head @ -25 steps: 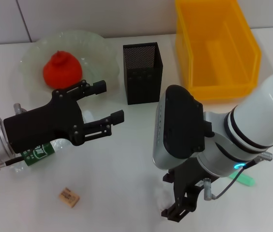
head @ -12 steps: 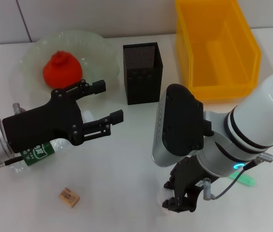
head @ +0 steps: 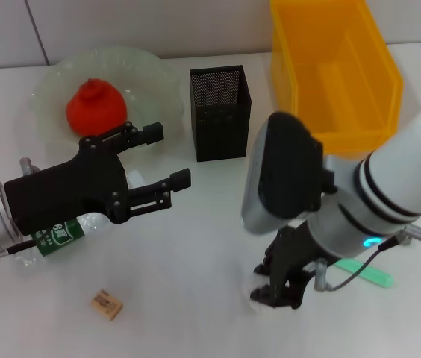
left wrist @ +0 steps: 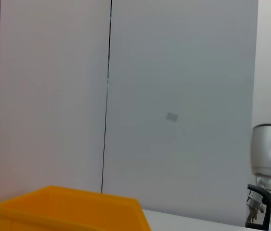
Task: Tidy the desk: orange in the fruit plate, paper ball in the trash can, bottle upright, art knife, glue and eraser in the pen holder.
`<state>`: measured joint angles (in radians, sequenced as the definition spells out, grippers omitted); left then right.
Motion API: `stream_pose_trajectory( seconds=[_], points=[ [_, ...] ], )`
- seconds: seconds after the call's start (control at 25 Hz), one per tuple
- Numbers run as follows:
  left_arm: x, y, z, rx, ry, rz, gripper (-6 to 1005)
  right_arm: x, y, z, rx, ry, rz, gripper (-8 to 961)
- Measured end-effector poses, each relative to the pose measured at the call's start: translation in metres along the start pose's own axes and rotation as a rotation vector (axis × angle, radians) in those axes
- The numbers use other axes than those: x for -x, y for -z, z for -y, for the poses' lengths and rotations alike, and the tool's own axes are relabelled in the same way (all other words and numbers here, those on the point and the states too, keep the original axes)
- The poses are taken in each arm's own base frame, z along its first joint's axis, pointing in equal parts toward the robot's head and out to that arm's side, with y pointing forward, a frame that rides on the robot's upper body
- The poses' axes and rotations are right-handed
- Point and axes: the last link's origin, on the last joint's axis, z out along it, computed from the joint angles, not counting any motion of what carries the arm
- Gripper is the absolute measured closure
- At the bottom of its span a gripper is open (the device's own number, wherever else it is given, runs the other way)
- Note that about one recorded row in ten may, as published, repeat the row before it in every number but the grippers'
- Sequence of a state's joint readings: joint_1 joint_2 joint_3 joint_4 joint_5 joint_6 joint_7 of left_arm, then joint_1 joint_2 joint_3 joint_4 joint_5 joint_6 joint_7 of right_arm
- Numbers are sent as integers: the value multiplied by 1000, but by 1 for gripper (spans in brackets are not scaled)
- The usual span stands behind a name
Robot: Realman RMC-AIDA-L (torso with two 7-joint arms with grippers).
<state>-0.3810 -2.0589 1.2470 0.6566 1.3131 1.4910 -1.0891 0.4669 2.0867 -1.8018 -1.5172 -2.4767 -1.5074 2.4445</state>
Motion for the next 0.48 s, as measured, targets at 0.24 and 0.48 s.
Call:
stream_pose_trajectory(
  seconds=[0.24, 0.48],
  points=[
    [1, 0, 0, 0, -1, 0, 238, -7, 17, 23, -53, -87, 56, 662],
    [1, -2, 0, 0, -3, 4, 240, -13, 30, 42, -104, -144, 109, 664]
  ],
)
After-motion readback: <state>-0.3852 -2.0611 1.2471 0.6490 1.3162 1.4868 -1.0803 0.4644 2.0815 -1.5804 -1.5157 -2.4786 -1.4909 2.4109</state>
